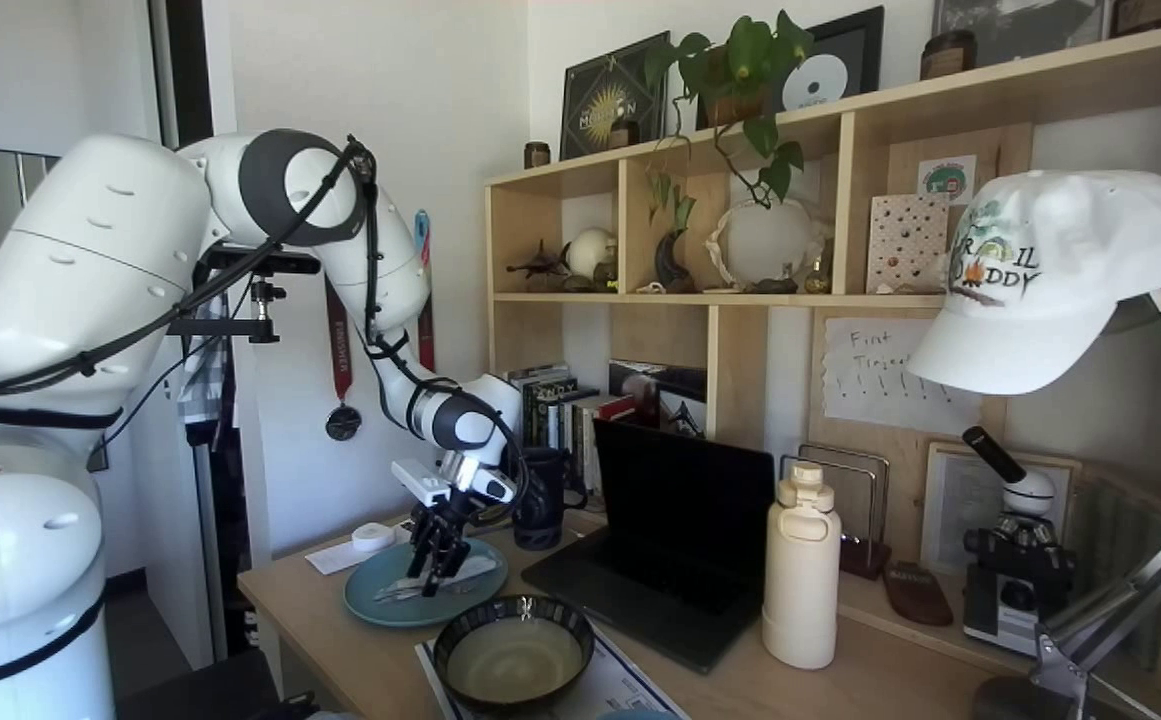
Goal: Pick up the folk from the light blue plate and put it in the black bowl.
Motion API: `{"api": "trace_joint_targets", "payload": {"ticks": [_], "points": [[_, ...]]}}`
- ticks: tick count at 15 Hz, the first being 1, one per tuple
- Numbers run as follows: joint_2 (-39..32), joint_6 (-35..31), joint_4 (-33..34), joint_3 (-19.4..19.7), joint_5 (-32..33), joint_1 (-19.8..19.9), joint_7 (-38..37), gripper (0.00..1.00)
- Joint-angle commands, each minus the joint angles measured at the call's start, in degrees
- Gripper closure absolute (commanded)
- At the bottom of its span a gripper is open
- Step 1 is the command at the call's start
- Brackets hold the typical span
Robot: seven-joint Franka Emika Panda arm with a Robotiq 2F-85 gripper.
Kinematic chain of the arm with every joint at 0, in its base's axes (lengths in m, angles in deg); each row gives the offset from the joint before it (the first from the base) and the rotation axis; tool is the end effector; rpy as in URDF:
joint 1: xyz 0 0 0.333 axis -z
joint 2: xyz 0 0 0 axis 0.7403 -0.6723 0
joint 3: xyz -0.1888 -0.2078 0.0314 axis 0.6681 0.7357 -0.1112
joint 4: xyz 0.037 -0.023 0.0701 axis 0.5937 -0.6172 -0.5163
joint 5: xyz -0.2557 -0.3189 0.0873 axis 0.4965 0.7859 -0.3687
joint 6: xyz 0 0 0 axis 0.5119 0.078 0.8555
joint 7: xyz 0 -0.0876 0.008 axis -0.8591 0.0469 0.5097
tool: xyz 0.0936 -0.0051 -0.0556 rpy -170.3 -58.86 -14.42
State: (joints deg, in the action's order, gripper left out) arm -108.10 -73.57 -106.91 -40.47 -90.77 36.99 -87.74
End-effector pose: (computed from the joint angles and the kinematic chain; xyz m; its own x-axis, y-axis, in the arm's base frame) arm 0.4806 0.1887 0.1154 0.9187 0.0433 -0.3926 0.0031 -0.9947 -0.1025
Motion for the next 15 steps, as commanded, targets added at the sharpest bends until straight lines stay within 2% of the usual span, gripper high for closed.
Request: {"api": "trace_joint_targets", "payload": {"ticks": [1,4,6,15], "points": [[0.08,0.66,0.35,0.5,1.12,-0.73,-1.43,0.63],[-0.69,-0.35,0.66,0.47,1.19,-0.87,-1.17,0.87],[-1.43,-0.71,1.0,0.46,1.31,-0.96,-0.91,0.97],[-0.19,0.7,1.44,0.49,1.19,-0.54,-0.48,0.95]]}}
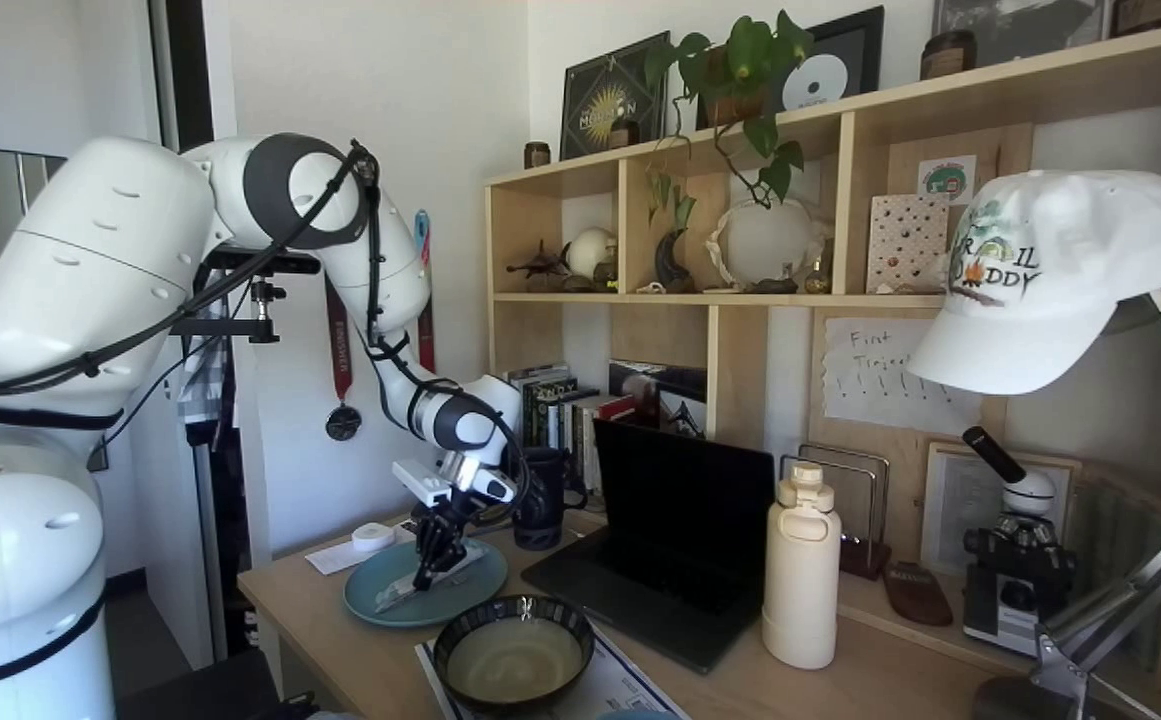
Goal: Pick up the folk from the light blue plate and put it in the black bowl.
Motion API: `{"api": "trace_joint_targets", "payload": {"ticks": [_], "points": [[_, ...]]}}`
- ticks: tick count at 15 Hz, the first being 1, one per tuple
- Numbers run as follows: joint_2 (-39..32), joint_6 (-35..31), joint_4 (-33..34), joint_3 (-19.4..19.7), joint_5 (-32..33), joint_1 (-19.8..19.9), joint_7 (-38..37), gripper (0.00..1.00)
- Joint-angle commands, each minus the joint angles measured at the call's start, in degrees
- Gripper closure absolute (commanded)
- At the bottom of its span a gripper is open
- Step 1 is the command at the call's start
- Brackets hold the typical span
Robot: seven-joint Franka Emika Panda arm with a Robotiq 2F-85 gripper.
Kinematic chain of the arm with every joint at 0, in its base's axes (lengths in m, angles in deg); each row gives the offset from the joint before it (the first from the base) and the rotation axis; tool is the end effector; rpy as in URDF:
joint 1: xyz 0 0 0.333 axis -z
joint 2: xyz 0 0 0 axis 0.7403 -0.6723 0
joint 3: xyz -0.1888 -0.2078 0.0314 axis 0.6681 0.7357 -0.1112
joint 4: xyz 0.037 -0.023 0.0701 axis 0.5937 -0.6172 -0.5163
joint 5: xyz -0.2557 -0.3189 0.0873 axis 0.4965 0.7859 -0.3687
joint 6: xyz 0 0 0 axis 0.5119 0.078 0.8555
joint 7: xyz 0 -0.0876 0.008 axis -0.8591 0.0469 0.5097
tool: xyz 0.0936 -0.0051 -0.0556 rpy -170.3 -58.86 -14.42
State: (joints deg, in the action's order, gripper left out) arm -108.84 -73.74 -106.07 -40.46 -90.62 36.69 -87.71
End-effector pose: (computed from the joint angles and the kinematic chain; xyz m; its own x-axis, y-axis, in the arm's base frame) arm 0.4835 0.1924 0.1137 0.9202 0.0498 -0.3882 0.0098 -0.9945 -0.1043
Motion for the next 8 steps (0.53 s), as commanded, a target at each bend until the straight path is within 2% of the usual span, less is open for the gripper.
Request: {"api": "trace_joint_targets", "payload": {"ticks": [1,4,8], "points": [[1.56,1.53,0.57,0.46,0.97,-0.03,-0.3,0.95],[4.47,3.87,0.88,0.1,0.16,0.95,1.26,0.95],[9.82,10.28,0.65,-0.46,-3.38,4.27,8.64,0.95]]}}
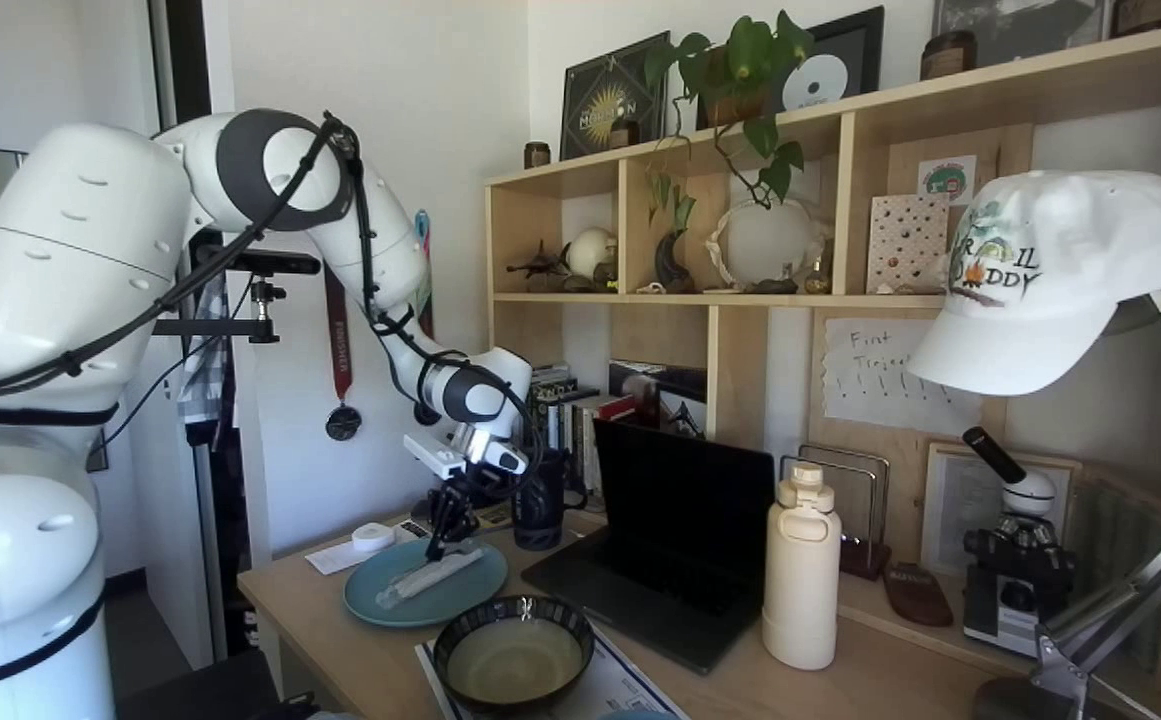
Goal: Pick up the folk from the light blue plate and put it in the black bowl.
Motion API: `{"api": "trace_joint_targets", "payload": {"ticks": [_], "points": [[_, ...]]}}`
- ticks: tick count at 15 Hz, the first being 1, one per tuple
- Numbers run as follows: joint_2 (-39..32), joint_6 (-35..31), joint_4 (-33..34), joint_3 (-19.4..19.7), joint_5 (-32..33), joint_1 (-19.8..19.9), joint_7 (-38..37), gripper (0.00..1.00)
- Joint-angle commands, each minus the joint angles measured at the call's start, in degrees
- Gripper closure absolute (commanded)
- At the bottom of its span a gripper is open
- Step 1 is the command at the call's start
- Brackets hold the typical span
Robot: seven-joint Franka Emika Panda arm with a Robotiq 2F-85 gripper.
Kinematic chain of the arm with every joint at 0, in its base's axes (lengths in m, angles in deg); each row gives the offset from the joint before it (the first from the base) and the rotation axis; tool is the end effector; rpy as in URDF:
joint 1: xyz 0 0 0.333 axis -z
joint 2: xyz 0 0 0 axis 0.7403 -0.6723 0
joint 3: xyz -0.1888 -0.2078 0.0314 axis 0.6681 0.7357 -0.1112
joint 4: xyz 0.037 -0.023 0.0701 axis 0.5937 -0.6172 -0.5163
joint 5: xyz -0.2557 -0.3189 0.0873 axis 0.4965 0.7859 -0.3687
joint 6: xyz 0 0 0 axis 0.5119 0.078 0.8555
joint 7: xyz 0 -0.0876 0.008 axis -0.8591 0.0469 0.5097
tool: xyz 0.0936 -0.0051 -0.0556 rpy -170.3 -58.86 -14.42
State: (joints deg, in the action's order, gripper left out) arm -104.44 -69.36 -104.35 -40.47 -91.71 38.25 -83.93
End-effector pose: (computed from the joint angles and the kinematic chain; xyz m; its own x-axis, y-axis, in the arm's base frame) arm 0.5055 0.1849 0.1608 0.9301 0.0944 -0.3549 0.0431 -0.9878 -0.1496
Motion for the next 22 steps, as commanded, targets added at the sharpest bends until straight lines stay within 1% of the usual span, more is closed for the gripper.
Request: {"api": "trace_joint_targets", "payload": {"ticks": [1,3,8,10,12,15,17,19,22], "points": [[7.06,8.19,-1.32,-0.1,-2.71,3.35,6.14,0.96],[10.85,13.29,-2.02,1.0,-2.98,4.78,7.68,0.95],[18.49,27.55,-1.75,4.8,-1.48,7.38,7.12,0.95],[20.15,32.51,-1.71,6.42,-1.1,8.21,7.1,0.95],[20.65,35.39,-2.43,7.96,-1.43,9.09,7.68,0.95],[19.39,34.87,-4.73,9.78,-1.99,10.27,8.97,0.95],[18.22,33.34,-7.06,10.74,-1.45,10.98,8.59,0.96],[16.96,31.77,-9.01,11.73,-2.55,11.88,9.6,0.96],[14.87,28.82,-10.37,12.86,-3.33,12.99,9.97,0.96]]}}
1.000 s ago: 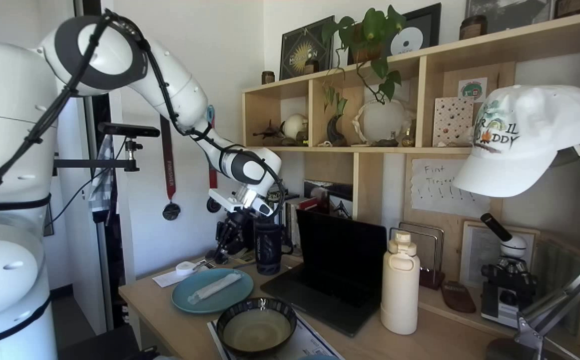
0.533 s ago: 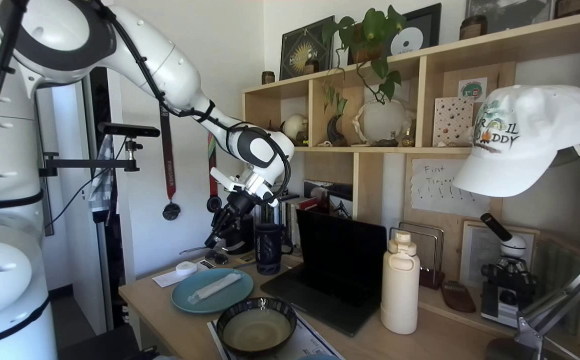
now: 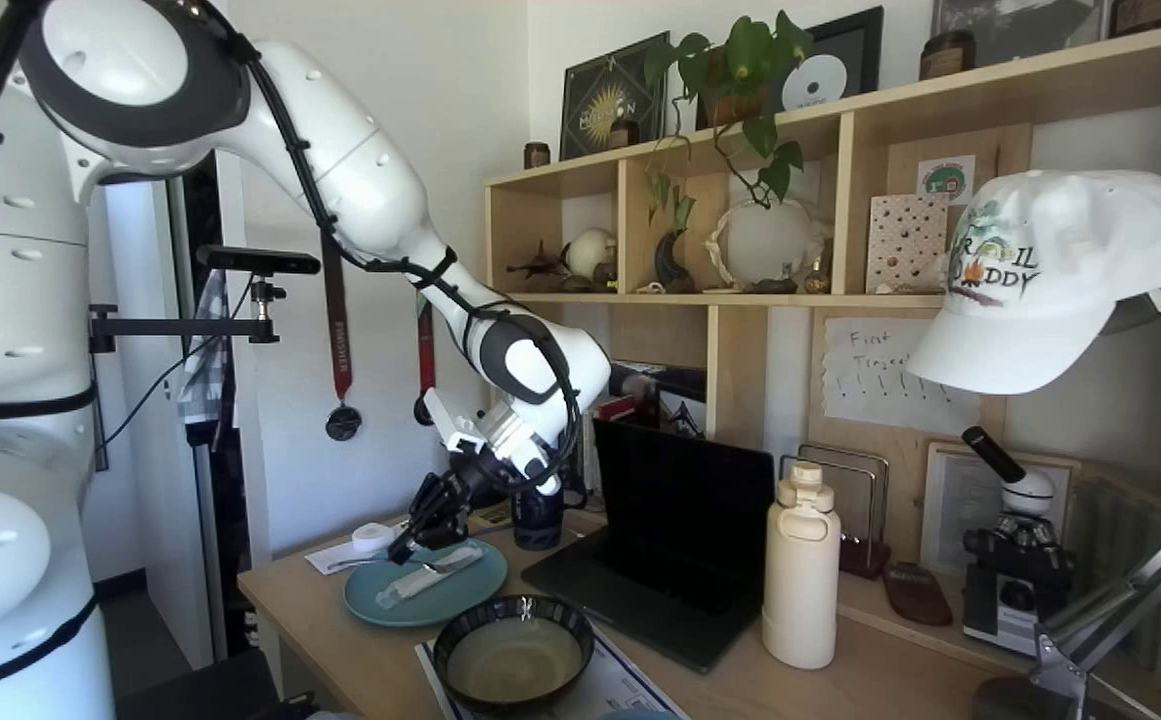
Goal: Pick up the folk from the light blue plate and put it in the black bowl.
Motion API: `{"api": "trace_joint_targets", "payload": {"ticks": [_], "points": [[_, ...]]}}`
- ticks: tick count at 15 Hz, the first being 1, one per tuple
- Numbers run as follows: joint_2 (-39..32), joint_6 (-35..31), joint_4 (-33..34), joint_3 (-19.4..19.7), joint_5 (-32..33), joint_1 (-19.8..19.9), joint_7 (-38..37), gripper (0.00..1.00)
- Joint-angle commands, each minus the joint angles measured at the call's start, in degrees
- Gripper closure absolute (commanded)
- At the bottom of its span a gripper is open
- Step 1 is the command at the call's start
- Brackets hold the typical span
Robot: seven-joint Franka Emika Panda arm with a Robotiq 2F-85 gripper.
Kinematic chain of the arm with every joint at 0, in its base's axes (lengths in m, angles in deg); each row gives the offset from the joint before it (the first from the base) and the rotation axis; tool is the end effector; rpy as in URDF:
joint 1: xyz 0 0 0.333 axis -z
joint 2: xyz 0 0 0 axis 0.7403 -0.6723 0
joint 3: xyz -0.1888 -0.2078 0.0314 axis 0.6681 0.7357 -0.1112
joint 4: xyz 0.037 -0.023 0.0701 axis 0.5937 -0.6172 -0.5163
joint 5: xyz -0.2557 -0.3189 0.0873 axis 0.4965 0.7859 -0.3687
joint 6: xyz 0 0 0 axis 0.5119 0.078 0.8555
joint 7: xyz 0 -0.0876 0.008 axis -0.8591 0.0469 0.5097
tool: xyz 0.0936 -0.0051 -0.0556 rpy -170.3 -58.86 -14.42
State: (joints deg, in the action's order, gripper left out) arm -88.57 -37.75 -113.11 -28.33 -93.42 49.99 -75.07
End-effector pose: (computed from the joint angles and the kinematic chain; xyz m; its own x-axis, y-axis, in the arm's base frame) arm 0.4414 -0.0146 0.2319 0.7317 -0.0283 -0.6811 -0.2245 -0.9534 -0.2016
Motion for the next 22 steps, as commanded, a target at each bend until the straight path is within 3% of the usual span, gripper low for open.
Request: {"api": "trace_joint_targets", "payload": {"ticks": [1,8,16,17,18,22], "points": [[-1.73,-3.86,-1.73,0.98,-1.89,1.63,0.95,0.96],[-6.56,-9.77,-0.54,2.46,-7.86,4.72,2.08,0.96],[-12.19,-9.61,0.95,2.92,-14.4,7.51,3.39,0.97],[-12.43,-10.07,0.95,2.88,-14.56,7.56,3.23,0.92],[-12.49,-10.36,1.05,2.88,-14.22,7.39,2.57,0.71],[-10.96,-11.57,2.01,2.53,-12.32,6.16,0.95,0.42]]}}
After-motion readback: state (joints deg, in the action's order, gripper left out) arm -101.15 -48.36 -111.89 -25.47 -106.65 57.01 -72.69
